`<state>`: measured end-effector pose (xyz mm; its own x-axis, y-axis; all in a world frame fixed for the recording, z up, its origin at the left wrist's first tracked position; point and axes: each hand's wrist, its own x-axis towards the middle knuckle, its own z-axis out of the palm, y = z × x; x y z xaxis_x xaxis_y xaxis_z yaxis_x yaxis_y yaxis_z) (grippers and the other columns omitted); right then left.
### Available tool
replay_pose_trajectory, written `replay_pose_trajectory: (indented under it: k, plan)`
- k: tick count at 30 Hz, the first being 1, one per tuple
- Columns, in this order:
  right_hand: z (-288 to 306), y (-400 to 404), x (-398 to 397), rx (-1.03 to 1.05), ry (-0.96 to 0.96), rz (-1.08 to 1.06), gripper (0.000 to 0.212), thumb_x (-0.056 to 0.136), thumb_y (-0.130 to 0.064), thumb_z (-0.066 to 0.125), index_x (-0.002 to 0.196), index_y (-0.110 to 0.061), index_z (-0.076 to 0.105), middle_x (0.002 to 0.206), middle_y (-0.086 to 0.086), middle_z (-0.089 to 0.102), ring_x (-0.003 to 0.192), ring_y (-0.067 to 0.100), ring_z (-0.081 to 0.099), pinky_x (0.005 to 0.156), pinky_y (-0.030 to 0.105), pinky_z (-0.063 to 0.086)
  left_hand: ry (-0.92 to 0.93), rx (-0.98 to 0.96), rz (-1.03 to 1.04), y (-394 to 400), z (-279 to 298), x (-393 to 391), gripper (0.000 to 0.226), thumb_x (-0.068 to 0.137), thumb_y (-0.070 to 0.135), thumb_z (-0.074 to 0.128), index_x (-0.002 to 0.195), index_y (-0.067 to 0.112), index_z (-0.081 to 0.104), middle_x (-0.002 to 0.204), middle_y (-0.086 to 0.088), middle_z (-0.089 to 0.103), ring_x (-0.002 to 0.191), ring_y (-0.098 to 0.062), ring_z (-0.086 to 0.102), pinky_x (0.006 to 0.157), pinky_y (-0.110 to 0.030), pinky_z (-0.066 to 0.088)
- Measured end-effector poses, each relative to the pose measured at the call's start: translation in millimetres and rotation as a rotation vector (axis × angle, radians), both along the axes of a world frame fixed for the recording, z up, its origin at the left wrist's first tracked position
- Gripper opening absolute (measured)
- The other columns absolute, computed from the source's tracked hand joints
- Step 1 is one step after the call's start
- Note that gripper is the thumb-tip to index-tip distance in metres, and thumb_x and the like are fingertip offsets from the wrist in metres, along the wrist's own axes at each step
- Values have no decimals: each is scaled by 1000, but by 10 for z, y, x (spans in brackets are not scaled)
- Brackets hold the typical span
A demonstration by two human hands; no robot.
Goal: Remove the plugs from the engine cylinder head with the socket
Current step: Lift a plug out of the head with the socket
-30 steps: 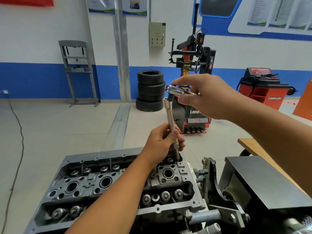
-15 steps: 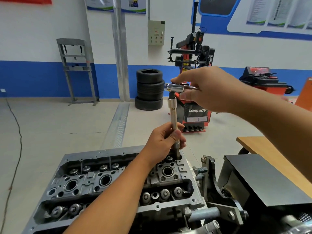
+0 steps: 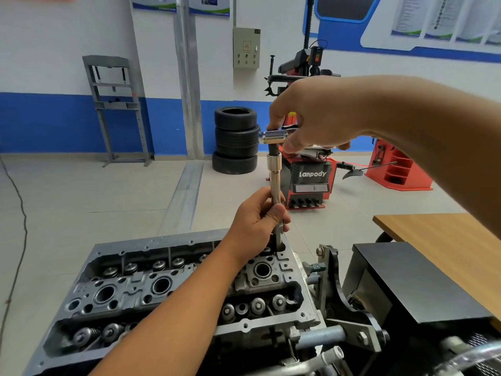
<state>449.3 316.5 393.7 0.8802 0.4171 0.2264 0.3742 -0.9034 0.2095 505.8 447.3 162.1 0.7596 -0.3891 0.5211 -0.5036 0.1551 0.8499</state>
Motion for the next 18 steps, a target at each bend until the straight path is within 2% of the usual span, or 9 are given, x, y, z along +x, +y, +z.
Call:
replay_pose_trajectory:
  k: [3, 7, 8, 10, 12, 13, 15, 17, 18]
  plan:
    - [48, 32, -44, 8, 11, -20, 20, 83, -36, 79, 100, -27, 74, 77, -7, 69, 68, 16, 65, 73, 39, 57, -43, -31, 43, -34, 26, -17, 9, 108, 11, 54, 104, 18, 58, 86, -17, 67, 81, -34, 69, 79, -36, 62]
    - [25, 96, -103, -5, -31, -49, 20, 87, -32, 77, 103, -21, 75, 84, -4, 70, 73, 18, 63, 78, 39, 57, -54, -68, 47, -55, 45, -30, 9, 107, 9, 55, 104, 18, 58, 88, -25, 67, 82, -40, 69, 77, -35, 63]
    - [10, 103, -115, -10, -29, -64, 20, 89, -31, 75, 104, -18, 74, 83, -2, 70, 70, 18, 62, 75, 39, 57, -51, -59, 38, -58, 40, -36, 10, 107, 10, 55, 104, 19, 58, 88, -24, 67, 81, -37, 71, 75, -32, 62]
    - [-37, 104, -123, 29, -6, -97, 22, 94, -28, 72, 113, -16, 70, 86, 3, 69, 60, 19, 61, 59, 36, 55, -53, -51, 53, -52, 27, -32, 13, 107, 10, 55, 103, 21, 58, 88, -23, 68, 79, -30, 71, 73, -29, 61]
    - [-93, 86, -117, 116, 21, -137, 30, 97, -26, 72, 126, -23, 63, 97, 10, 68, 52, 22, 60, 45, 27, 47, -71, -38, 90, -26, 20, -5, 15, 107, 11, 56, 102, 25, 59, 87, -20, 70, 81, -30, 72, 75, -32, 61]
    - [-119, 81, -127, 153, 31, -143, 34, 97, -26, 73, 129, -27, 61, 100, 10, 68, 51, 22, 61, 45, 25, 45, -78, -23, 97, -15, 15, 3, 15, 106, 13, 57, 101, 27, 59, 87, -18, 70, 82, -32, 72, 76, -35, 62]
    - [-177, 82, -151, 167, 53, -146, 39, 95, -27, 75, 131, -30, 60, 105, 11, 69, 65, 26, 68, 53, 30, 53, -74, 13, 82, 1, 4, -5, 19, 106, 16, 59, 98, 34, 60, 87, -14, 71, 83, -35, 72, 77, -40, 64]
    - [-224, 67, -158, 152, 65, -161, 40, 93, -29, 78, 130, -31, 60, 120, 13, 67, 93, 34, 71, 74, 43, 61, -70, 30, 73, 7, 5, -30, 28, 106, 17, 59, 94, 43, 61, 87, -14, 70, 82, -34, 71, 76, -38, 64]
    - [-235, 53, -154, 167, 70, -167, 38, 93, -30, 78, 126, -33, 60, 124, 13, 66, 99, 36, 70, 79, 46, 61, -72, 25, 74, 6, 13, -37, 30, 106, 17, 59, 93, 45, 61, 87, -14, 70, 82, -33, 72, 75, -36, 64]
